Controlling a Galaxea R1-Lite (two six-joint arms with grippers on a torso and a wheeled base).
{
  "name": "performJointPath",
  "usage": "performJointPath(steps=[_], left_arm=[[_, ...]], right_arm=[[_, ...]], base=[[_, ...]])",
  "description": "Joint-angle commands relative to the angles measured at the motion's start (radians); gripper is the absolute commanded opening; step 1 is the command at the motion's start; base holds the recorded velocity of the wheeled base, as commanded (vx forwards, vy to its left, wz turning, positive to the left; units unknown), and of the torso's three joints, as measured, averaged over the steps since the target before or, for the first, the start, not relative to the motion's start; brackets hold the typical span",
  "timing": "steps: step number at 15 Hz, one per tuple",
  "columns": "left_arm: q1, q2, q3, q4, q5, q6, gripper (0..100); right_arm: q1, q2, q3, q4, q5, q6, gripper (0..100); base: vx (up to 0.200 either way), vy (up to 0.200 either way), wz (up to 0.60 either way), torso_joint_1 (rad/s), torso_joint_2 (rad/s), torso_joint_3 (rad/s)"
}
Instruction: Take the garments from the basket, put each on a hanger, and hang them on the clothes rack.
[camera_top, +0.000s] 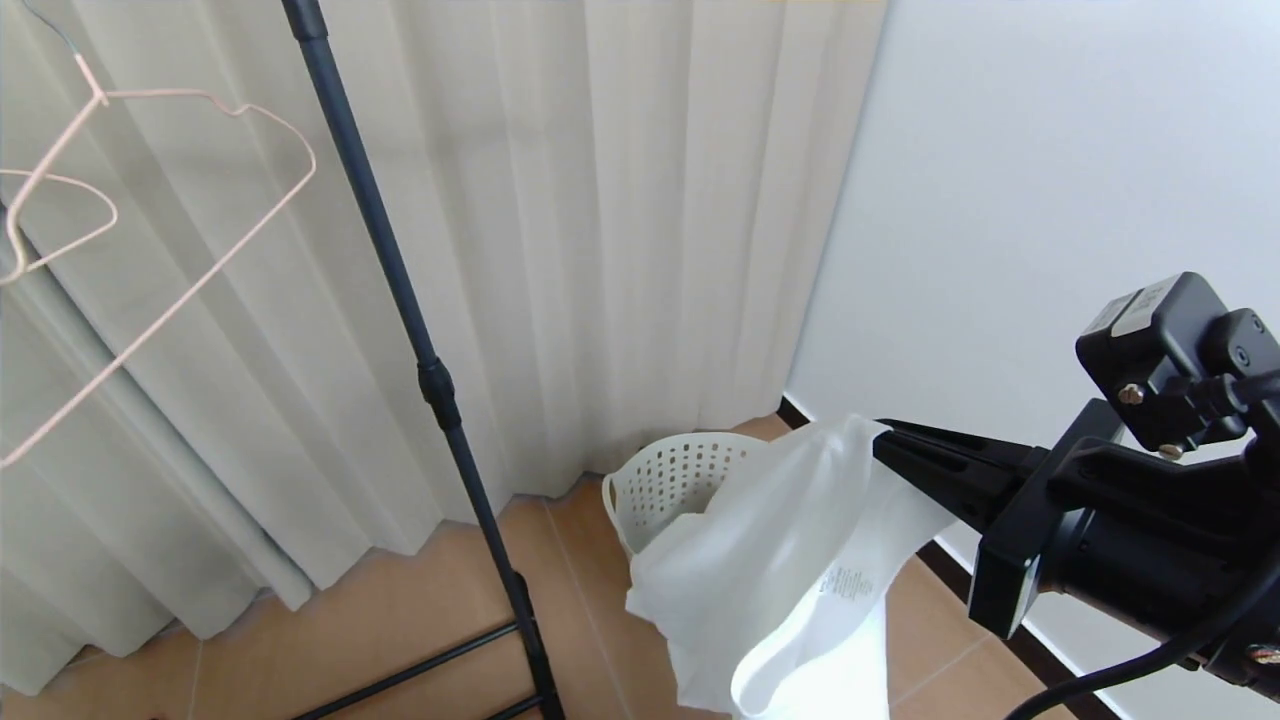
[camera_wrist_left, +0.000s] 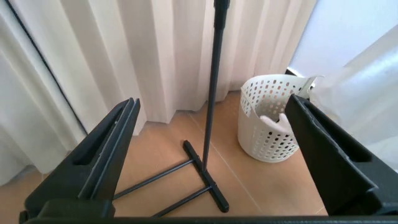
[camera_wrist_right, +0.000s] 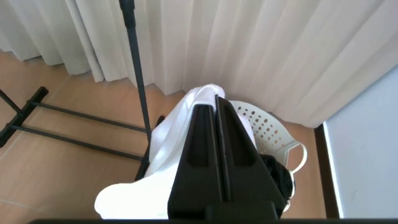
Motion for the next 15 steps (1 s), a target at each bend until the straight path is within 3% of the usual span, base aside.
performJointPath(steps=[1, 6, 15], left_arm=[[0.0, 0.001, 0.0, 0.0, 0.0, 0.0, 100], [0.0, 0.001, 0.0, -0.001, 0.0, 0.0, 100], [0.0, 0.001, 0.0, -0.001, 0.001, -0.002, 100]], right_arm=[[0.0, 0.003, 0.001, -0.001, 0.0, 0.0, 0], [-0.001, 0.002, 0.001, -0.001, 0.0, 0.0, 0], [-0.007, -0.002, 0.002, -0.001, 0.0, 0.0, 0]], base=[[0.0, 0.0, 0.0, 0.154, -0.49, -0.144], [0.0, 0.0, 0.0, 0.176, -0.51, -0.212], [0.0, 0.0, 0.0, 0.232, -0.57, -0.336]])
